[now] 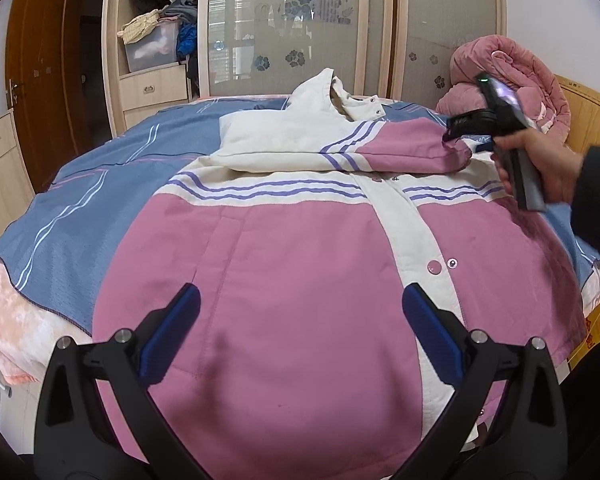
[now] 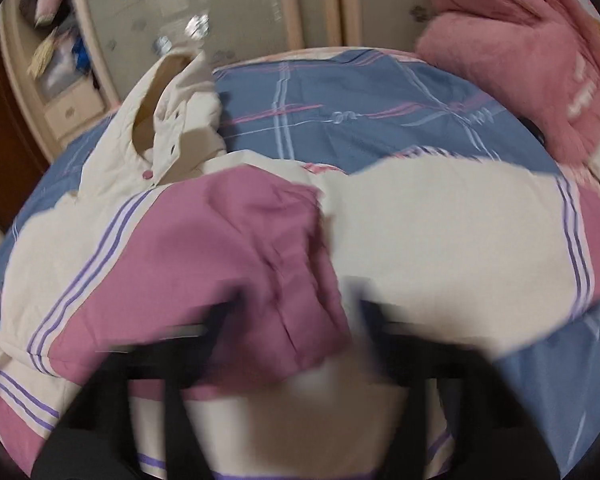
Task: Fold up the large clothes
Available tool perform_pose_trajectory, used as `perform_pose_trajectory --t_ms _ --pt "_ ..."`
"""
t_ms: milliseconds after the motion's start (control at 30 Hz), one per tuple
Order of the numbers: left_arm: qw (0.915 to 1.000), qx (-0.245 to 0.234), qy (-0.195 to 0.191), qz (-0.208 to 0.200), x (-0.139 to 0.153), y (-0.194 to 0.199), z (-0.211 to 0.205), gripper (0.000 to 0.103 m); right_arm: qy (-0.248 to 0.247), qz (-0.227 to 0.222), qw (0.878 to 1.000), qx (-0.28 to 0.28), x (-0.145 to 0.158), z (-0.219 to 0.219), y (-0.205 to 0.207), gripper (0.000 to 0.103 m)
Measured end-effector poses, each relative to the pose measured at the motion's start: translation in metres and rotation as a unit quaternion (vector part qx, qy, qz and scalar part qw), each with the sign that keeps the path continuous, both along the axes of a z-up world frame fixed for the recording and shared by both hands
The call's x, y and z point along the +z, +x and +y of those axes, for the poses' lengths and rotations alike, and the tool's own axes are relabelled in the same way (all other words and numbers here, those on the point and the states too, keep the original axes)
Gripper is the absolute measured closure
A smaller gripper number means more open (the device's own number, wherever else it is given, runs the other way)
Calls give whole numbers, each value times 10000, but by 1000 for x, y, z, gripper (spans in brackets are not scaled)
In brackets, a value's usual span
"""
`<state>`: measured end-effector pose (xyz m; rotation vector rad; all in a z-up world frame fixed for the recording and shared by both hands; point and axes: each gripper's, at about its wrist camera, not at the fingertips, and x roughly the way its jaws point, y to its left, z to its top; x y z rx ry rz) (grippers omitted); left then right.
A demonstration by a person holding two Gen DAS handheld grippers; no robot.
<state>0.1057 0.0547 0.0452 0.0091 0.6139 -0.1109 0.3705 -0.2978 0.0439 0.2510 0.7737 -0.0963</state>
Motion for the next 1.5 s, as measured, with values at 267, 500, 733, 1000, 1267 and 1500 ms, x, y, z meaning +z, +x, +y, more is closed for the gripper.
perform_pose_trajectory --t_ms 267,500,733,1000,1267,1500 --pt "9999 63 -81 70 -1 -1 7 2 -380 -1430 9886 286 45 35 -191 1" --pt "10000 85 -39 3 -1 -16 3 2 -1055 -1628 9809 155 17 66 -333 1" --pt "9992 135 215 -314 1 -38 -13 2 -893 -1474 9839 482 -16 82 -362 1" --pt "9982 229 188 -520 5 -44 -16 2 -916 -1595 9804 708 -15 93 -359 1" --pt "9984 219 285 -428 0 -42 -19 2 -834 -1664 9804 652 -12 90 -360 1" --pt "9978 273 313 -511 2 -44 -18 2 -814 -1698 9802 613 -12 90 -360 1"
